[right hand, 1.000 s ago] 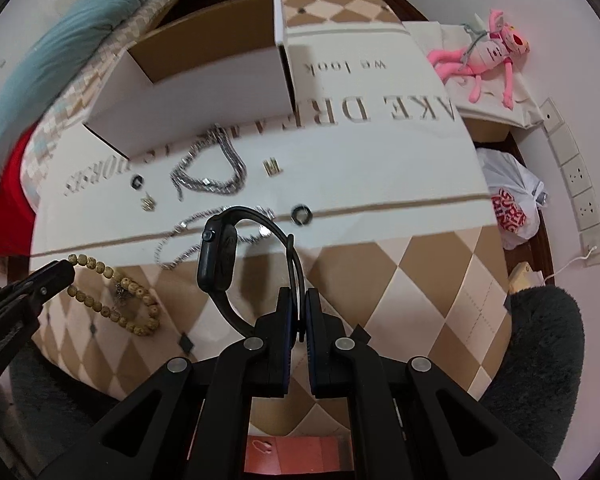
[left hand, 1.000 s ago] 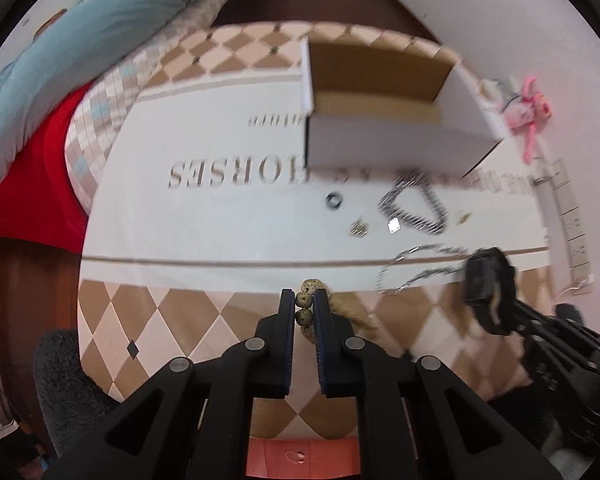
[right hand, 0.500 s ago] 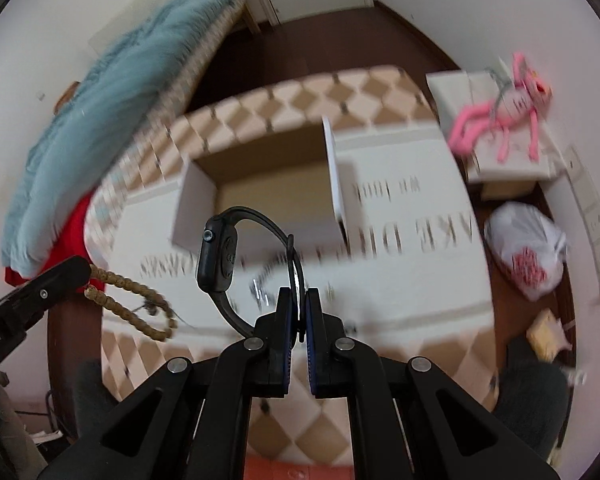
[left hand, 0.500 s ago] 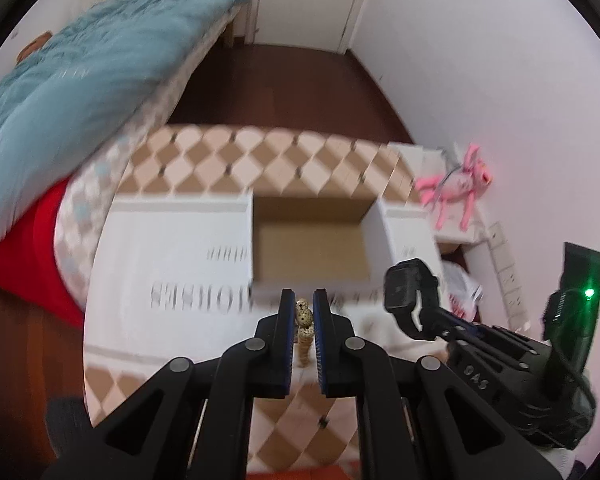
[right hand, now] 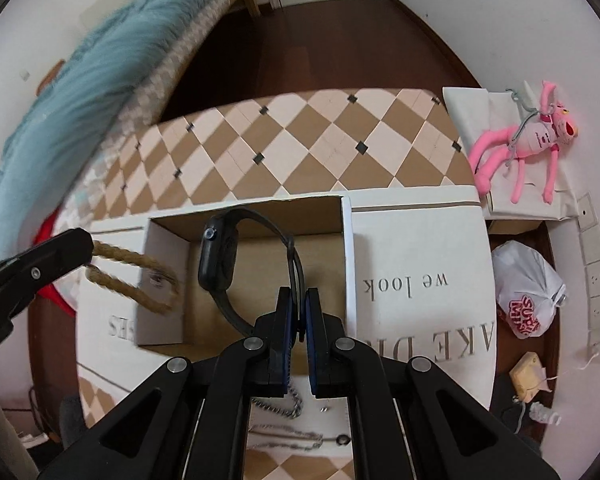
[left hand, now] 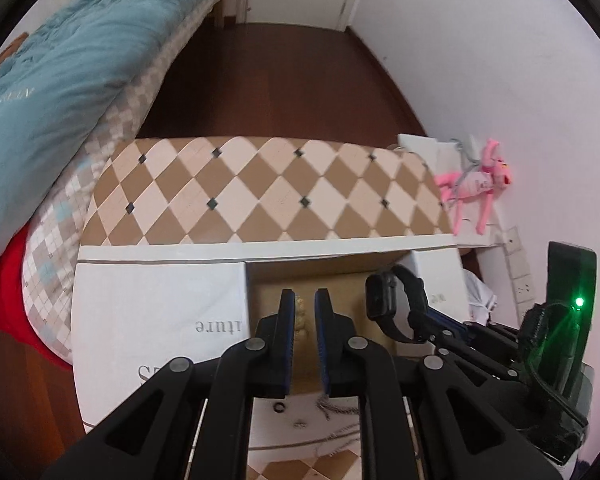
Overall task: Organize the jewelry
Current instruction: 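Carry watch and bead bracelet into the white box and open both grippers, then lift both open grippers out of the box and back over the jewelry, then lower the right gripper onto the thin silver chain and close it, then close the left gripper on the thick silver chain while the right holds the thin chain, then carry both silver chains into the white box and open both grippers, then lift both open grippers out of the box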
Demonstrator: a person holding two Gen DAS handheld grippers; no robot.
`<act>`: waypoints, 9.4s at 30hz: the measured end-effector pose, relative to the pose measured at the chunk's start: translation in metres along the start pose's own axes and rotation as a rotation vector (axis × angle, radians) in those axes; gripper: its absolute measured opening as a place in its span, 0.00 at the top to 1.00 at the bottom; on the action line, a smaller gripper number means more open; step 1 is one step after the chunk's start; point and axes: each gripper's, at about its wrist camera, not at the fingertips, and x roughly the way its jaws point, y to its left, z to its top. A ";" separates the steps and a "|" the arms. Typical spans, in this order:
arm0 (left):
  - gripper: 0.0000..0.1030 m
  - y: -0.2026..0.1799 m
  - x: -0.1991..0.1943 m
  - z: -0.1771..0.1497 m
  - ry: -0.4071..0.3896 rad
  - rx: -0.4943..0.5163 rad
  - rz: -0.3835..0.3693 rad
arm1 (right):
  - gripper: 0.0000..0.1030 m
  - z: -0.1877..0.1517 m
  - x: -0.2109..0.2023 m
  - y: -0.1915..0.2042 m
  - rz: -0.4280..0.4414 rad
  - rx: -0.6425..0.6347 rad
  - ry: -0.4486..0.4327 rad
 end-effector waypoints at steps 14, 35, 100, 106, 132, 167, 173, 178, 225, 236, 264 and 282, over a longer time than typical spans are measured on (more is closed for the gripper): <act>0.10 0.021 -0.005 -0.026 -0.105 -0.032 0.238 | 0.06 -0.012 -0.016 0.003 -0.126 -0.063 -0.050; 0.00 0.015 -0.016 -0.081 -0.120 -0.021 0.253 | 0.00 -0.059 -0.034 0.000 -0.137 -0.071 -0.108; 0.01 0.033 0.050 -0.193 0.097 -0.036 0.369 | 0.84 -0.168 0.044 0.010 -0.075 -0.303 0.018; 0.01 0.031 0.041 -0.190 0.079 -0.039 0.367 | 1.00 -0.155 0.015 -0.012 0.085 -0.111 -0.020; 0.18 -0.105 0.095 -0.167 0.068 0.426 0.248 | 1.00 -0.169 0.012 -0.126 0.080 0.280 -0.035; 0.94 -0.023 0.032 -0.180 0.090 0.038 -0.112 | 1.00 -0.168 -0.019 -0.084 0.209 0.244 -0.064; 0.32 -0.060 0.058 -0.182 0.049 0.193 0.036 | 1.00 -0.179 0.001 -0.095 0.169 0.274 -0.030; 0.32 -0.090 0.083 -0.186 0.060 0.354 0.145 | 1.00 -0.185 0.007 -0.106 0.154 0.298 -0.020; 0.99 -0.006 -0.067 -0.026 -0.169 0.060 -0.160 | 1.00 -0.034 -0.136 -0.014 0.356 0.023 -0.281; 0.98 0.000 0.033 0.027 0.046 0.058 -0.161 | 1.00 0.034 -0.048 -0.007 0.206 -0.023 -0.119; 0.00 0.035 0.034 -0.047 -0.029 -0.023 0.213 | 0.00 -0.017 -0.008 -0.010 -0.174 -0.070 -0.070; 0.00 0.016 -0.034 -0.097 -0.153 -0.039 0.216 | 0.00 -0.071 -0.055 -0.013 -0.203 -0.041 -0.178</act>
